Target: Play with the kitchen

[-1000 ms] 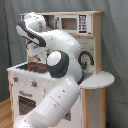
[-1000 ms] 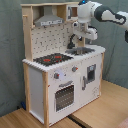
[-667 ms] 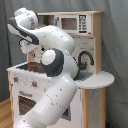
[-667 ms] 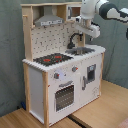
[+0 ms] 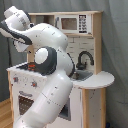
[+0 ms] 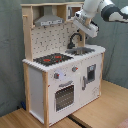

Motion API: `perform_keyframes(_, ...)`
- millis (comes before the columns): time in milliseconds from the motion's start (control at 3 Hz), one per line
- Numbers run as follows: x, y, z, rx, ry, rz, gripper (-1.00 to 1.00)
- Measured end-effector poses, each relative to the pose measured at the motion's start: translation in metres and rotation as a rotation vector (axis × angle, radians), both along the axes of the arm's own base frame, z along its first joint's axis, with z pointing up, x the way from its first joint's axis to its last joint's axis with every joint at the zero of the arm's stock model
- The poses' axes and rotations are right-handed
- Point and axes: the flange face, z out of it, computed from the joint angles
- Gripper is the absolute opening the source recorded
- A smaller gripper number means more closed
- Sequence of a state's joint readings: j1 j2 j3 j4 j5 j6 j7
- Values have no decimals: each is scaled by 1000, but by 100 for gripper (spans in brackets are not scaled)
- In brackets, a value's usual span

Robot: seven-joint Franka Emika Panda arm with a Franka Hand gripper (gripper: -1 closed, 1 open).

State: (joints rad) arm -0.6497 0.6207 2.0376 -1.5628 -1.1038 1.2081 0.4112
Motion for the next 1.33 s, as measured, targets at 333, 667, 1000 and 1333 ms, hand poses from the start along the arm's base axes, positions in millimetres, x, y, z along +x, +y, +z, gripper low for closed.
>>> perform_keyframes(333, -40, 34, -3, -32, -40, 82, 100)
perform_keyframes(667, -72, 63, -16, -85, -54, 167, 100)
perform_keyframes(1000, -104, 90, -33, -142, -66, 252, 100)
perform_keyframes(1333, -137, 114, -53, -203, -76, 335, 100)
